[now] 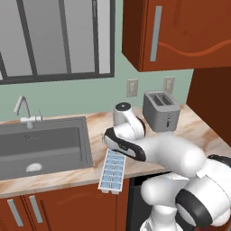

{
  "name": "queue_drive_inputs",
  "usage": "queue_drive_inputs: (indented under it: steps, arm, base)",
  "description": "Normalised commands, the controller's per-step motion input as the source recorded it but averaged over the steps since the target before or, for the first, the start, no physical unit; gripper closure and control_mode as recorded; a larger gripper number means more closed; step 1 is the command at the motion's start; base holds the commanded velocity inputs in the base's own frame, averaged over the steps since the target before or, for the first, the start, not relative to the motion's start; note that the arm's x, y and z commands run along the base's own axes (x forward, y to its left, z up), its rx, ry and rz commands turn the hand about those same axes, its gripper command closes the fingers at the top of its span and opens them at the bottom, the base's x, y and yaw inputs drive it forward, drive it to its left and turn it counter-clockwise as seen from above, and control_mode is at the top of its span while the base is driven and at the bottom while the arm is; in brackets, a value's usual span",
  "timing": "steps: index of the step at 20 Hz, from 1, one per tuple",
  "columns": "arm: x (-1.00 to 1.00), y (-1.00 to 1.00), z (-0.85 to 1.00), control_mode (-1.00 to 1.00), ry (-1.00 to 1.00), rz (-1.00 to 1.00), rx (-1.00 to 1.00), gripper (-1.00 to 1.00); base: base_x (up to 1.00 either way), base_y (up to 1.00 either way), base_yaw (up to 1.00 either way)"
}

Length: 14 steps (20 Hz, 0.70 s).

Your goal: The ice cube tray has been filled with water. Take the tray and place it in the freezer to make ice. Close the freezer door after placing the tray.

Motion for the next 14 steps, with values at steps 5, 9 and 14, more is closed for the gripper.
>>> queue_drive_inputs:
  steps: [5,9,14]
  arm:
    - [-0.6,0.46,0.15,-1.0,-0.01,0.22,-0.03,-1.0]
    - [-0.61,0.33,0.34,-1.0,-0.07,0.17,-0.02,-1.0]
    - [-0.75,0.24,0.36,-1.0,-0.13,0.11,-0.01,-1.0]
  base:
    - [0.0,0.0,0.0]
    - [0.0,0.0,0.0]
    - [0.0,0.0,0.0]
